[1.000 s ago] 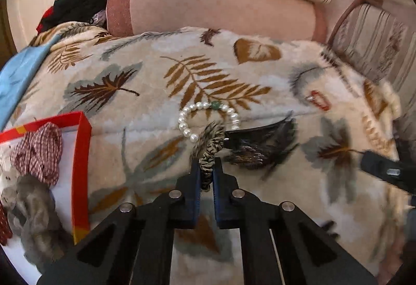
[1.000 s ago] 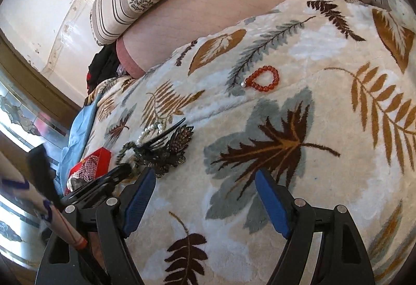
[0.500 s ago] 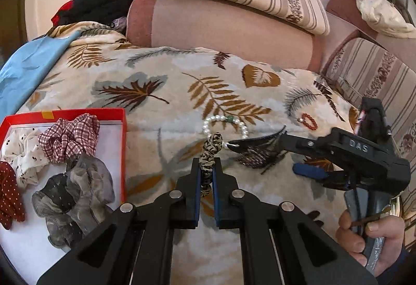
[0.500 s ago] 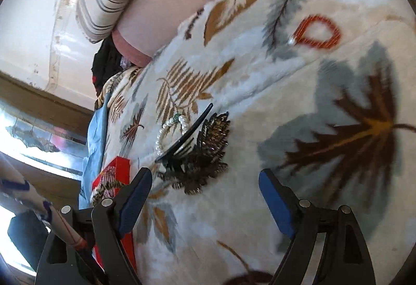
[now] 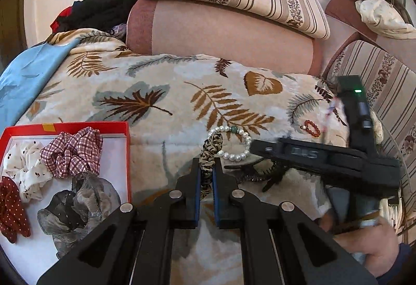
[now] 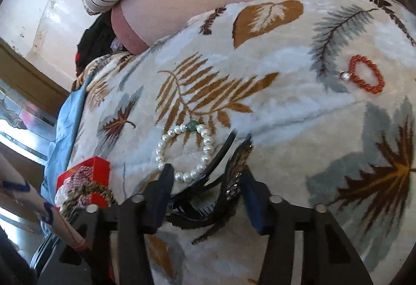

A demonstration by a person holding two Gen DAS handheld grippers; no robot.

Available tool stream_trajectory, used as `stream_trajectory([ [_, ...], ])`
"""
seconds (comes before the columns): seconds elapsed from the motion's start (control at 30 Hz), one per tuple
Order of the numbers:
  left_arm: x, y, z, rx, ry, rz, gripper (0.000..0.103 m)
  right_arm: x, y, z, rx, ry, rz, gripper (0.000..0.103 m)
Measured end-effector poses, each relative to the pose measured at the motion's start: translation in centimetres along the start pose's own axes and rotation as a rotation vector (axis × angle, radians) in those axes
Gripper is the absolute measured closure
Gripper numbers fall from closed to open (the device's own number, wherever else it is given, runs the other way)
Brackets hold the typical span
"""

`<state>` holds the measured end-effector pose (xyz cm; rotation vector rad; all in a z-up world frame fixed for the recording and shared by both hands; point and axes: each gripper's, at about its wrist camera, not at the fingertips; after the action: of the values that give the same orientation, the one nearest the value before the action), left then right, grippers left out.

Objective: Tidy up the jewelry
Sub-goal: 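Grasp the black claw clip with the right tool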

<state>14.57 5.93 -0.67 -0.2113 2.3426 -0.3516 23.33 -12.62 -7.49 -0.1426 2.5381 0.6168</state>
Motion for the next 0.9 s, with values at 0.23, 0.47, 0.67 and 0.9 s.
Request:
stream_trajectory([
  [0.23, 0.4, -0.4, 0.0, 0.001, -0.001, 0.015, 0.096, 1.6, -2.0, -5.7, 0.011, -0.063, -0.068, 0.076],
  [0.47, 0.5, -0.4, 0.4, -0.011, 0.001, 0.022, 0.095, 2.8, -3.8, -6.8, -0.020, -0.085, -0.064, 0.040],
  [0.67, 0.3, -0.1, 0.7, -0.017, 0.007, 0.015, 0.095, 2.8, -3.7, -5.0, -0.047, -0.057, -0.099, 0.040],
  [0.9, 0.0, 0.3, 0.3, -0.010, -0.003, 0.001, 0.095, 5.8, -0.2, -5.1, -0.097, 0.044, -0.221, 0.044],
])
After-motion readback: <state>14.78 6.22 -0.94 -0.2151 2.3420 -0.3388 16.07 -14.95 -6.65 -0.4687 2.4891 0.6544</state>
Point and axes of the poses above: each gripper's, at about its wrist camera, not at the fingertips, and z roughly the way its jaws point, y to its left, x to its underside, and after that the axes turned 11 degrees about -z, right-handed
